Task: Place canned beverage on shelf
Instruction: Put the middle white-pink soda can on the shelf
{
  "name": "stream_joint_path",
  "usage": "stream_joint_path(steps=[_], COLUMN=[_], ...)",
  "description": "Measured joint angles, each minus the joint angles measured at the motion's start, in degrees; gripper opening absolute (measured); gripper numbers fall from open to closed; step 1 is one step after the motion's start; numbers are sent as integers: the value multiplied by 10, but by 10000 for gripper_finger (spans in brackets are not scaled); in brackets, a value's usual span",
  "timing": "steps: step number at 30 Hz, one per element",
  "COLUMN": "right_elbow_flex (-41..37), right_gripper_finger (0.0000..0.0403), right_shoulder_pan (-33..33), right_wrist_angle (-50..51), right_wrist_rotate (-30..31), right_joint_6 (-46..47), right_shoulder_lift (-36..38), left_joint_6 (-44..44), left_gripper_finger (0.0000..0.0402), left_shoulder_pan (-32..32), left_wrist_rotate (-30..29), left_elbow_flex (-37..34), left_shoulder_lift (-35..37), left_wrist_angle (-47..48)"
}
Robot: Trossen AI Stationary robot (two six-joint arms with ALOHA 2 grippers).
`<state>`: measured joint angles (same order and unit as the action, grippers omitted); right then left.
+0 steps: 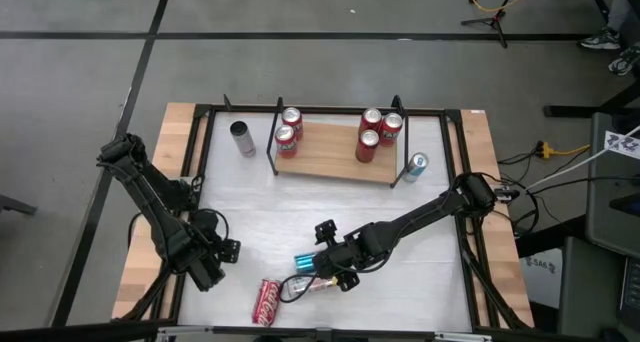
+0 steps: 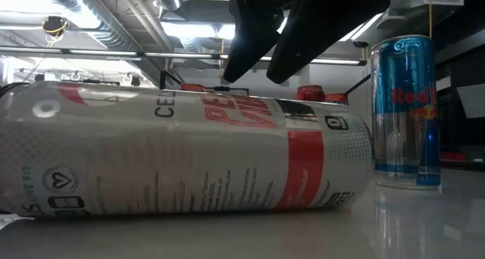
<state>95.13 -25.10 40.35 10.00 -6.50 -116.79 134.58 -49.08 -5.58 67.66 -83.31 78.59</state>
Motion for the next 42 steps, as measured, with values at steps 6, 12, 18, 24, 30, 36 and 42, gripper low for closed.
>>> stream_joint_path(steps=[6,12,18,24,30,36,42], right_elbow_flex=[0,0,0,0,0,0,0], right_gripper_finger=[383,383,383,383,383,383,383], right_shoulder_pan=[0,0,0,0,0,0,0], right_wrist_angle=[0,0,0,1,3,4,5], right_wrist_rotate=[0,0,0,0,0,0,0], right_joint_6=[0,0,0,0,0,-11,-30], right_shoulder_lift=[0,0,0,0,0,0,0], left_joint_6=[-2,-1,-1,-1,-40,-124,-337], left_gripper_finger=[353,353,330,277,233,235,238], left_shoulder_pan=[0,0,0,0,0,14,76], left_wrist_rotate=[-38,-25,-12,-15,-39,-85,-83], left_elbow_flex=[0,0,0,0,0,-1,-1], left_shoulder_lift=[0,0,0,0,0,0,0], left_wrist_angle=[0,1,1,1,1,0,-3])
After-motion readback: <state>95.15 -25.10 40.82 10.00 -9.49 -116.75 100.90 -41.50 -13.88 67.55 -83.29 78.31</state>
